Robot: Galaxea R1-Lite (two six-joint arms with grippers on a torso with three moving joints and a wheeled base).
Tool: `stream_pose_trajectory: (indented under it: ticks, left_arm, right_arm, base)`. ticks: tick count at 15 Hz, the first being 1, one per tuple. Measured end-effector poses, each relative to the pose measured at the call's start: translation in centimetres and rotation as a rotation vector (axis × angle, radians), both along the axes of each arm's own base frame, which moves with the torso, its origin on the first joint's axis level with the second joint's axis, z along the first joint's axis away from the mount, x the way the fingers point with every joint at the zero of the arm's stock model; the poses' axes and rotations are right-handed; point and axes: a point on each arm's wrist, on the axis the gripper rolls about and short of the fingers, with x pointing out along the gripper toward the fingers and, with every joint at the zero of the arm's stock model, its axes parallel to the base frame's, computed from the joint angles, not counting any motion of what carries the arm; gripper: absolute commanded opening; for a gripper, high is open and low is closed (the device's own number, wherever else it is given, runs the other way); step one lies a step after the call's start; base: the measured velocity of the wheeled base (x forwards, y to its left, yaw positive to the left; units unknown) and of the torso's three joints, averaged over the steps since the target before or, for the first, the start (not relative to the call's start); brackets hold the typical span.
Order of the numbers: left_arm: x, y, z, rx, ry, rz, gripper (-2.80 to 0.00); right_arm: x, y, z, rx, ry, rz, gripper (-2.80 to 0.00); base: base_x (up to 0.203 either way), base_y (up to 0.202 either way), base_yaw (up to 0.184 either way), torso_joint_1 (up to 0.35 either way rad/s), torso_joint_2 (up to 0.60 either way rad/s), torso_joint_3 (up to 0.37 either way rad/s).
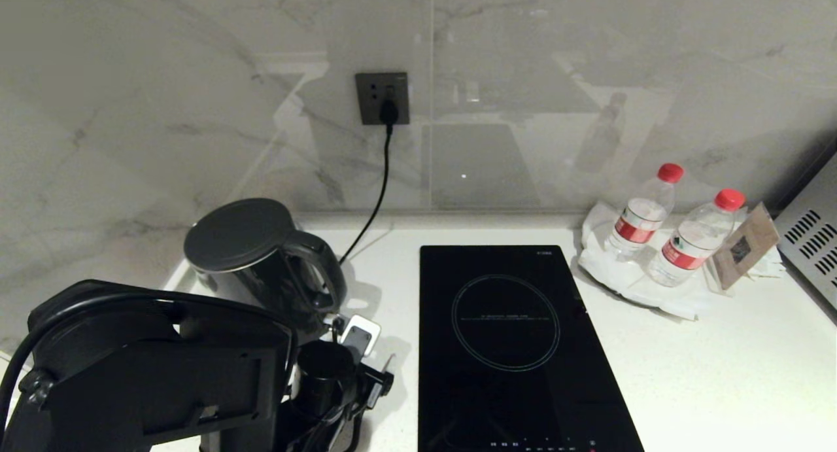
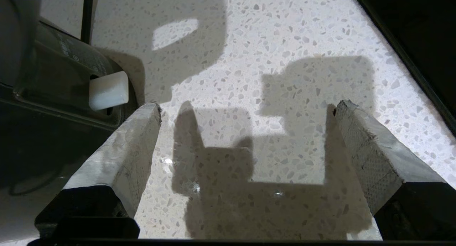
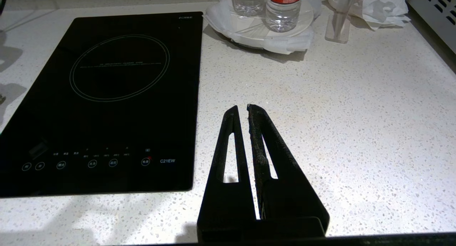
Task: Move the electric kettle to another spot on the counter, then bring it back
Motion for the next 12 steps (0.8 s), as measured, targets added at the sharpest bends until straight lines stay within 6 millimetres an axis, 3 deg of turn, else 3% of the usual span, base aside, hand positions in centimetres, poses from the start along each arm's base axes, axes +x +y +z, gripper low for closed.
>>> stream_pose_trajectory:
  ticks: [7, 12]
  left_arm:
    - [0.1, 0.1, -0.2, 0.001, 0.003, 0.005, 0.0]
    - [0.6, 0.3, 1.3, -0.026, -0.04, 0.022, 0.0]
  right_arm:
    - [0.0, 0.0, 0.0, 0.0, 0.0, 0.0, -2.8]
    - [0.0, 0.0, 0.0, 0.0, 0.0, 0.0, -2.8]
  base:
    - [0.0, 0.0, 0.0, 0.0, 0.0, 0.0]
    - [0.0, 0.0, 0.0, 0.0, 0.0, 0.0]
